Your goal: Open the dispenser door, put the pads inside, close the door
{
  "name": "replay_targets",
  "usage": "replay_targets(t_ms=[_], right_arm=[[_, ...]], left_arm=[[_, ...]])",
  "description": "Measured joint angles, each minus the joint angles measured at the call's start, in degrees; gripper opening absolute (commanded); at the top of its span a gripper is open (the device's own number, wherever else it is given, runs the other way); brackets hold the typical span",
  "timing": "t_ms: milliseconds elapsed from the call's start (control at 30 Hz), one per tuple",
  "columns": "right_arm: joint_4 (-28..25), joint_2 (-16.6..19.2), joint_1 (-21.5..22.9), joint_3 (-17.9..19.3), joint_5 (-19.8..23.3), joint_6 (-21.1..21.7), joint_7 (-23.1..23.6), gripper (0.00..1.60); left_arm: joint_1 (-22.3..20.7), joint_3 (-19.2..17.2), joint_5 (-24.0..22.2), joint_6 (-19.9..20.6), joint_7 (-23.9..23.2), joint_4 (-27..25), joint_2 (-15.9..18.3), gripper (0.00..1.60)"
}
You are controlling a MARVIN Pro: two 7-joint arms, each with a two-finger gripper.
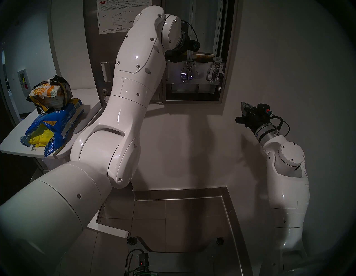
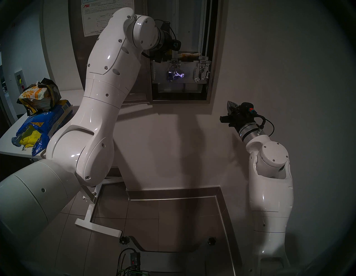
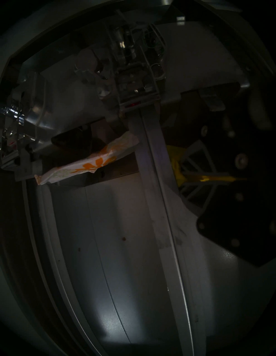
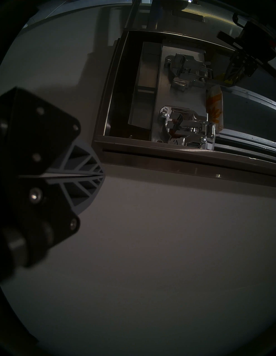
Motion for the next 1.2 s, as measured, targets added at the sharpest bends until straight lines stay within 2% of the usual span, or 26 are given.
replay_targets(t_ms=[567, 900, 1200], right_arm=[[-0.1, 0.2, -0.1, -0.1, 0.2, 0.0, -0.2, 0.25], [-0.2, 0.3, -0.1, -0.2, 0.3, 0.0, -0.4, 0.25], [-0.2, 0.4, -0.2, -0.3, 0.4, 0.0, -0.5, 0.25]], left_arm=[[4.3, -0.2, -0.4, 2.4, -0.3, -6.3, -0.1, 0.00], [9.4, -0.2, -1.9, 2.2, -1.9, -11.9, 0.0, 0.00], [11.3, -1.3, -2.6, 1.7, -2.8, -14.1, 0.2, 0.00]])
